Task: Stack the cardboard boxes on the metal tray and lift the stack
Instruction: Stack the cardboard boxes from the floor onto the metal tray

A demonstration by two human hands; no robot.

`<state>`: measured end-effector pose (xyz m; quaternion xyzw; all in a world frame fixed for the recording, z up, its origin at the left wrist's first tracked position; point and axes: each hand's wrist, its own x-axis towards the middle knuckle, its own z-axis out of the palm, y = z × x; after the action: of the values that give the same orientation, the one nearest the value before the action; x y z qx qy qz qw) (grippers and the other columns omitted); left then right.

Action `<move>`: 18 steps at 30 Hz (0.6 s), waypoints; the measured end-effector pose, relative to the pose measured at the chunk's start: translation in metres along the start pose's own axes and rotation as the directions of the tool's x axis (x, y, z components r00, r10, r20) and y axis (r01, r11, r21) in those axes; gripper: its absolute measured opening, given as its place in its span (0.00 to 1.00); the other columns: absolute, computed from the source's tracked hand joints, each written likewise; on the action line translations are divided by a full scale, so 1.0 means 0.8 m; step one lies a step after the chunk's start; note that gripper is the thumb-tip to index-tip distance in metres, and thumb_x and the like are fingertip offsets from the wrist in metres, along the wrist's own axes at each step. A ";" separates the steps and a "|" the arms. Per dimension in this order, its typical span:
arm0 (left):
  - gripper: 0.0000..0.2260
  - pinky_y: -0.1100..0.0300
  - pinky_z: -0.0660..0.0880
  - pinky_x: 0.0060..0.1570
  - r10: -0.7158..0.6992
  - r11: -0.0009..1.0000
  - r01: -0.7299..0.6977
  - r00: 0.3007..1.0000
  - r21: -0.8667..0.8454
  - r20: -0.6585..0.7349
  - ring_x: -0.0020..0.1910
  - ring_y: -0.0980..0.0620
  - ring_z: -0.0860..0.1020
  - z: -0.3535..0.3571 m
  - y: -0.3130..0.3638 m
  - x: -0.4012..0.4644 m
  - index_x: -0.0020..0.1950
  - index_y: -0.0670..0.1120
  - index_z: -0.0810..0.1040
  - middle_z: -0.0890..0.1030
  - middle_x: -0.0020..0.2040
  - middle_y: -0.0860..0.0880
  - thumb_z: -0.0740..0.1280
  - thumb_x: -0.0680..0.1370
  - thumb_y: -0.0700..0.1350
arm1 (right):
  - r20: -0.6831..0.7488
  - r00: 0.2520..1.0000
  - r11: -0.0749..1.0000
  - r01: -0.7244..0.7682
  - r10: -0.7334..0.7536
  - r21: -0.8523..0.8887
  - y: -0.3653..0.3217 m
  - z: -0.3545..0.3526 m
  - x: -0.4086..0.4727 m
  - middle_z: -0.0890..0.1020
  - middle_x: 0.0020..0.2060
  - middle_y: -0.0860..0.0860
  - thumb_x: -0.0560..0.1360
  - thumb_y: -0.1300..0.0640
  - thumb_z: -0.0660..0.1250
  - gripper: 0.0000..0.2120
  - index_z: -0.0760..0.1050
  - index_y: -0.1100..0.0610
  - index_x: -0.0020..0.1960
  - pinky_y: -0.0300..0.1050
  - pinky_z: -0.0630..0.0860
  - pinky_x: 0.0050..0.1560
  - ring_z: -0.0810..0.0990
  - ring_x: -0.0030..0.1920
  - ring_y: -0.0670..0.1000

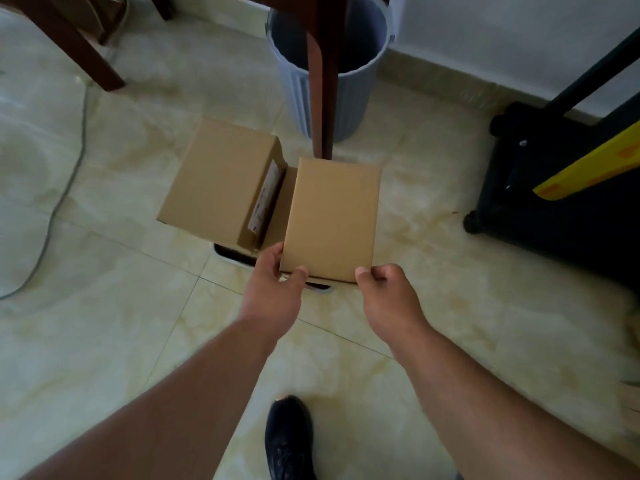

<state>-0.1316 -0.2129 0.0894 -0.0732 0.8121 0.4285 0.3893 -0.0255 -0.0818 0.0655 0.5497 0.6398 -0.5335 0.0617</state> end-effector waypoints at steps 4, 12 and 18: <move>0.25 0.58 0.70 0.60 -0.007 1.000 0.007 1.000 -0.006 -0.025 0.63 0.55 0.77 -0.002 -0.004 0.009 0.77 0.57 0.67 0.78 0.66 0.60 0.69 0.82 0.48 | 0.017 1.000 1.000 -0.010 0.010 0.001 0.004 0.009 0.005 0.80 0.48 0.44 0.82 0.43 0.64 0.15 0.75 0.53 0.60 0.44 0.71 0.46 0.75 0.45 0.39; 0.29 0.54 0.68 0.59 -0.158 0.979 0.142 0.982 -0.148 -0.101 0.66 0.51 0.74 0.007 -0.013 0.008 0.79 0.52 0.67 0.76 0.72 0.53 0.69 0.80 0.58 | 0.034 0.999 1.000 0.007 -0.008 0.012 0.001 0.004 0.016 0.81 0.43 0.46 0.81 0.41 0.65 0.15 0.79 0.53 0.51 0.44 0.71 0.41 0.79 0.44 0.47; 0.27 0.48 0.74 0.63 -0.322 0.929 0.317 0.947 -0.191 0.008 0.58 0.46 0.78 0.024 -0.008 0.001 0.66 0.50 0.79 0.81 0.56 0.52 0.66 0.77 0.68 | 0.064 0.996 0.994 0.061 -0.067 0.091 -0.005 0.009 0.025 0.85 0.48 0.37 0.80 0.43 0.65 0.07 0.82 0.37 0.48 0.57 0.80 0.62 0.83 0.55 0.45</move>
<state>-0.1186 -0.2019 0.0784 -0.2461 0.7492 0.4341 0.4355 -0.0405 -0.0737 0.0514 0.5127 0.6304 -0.5814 0.0415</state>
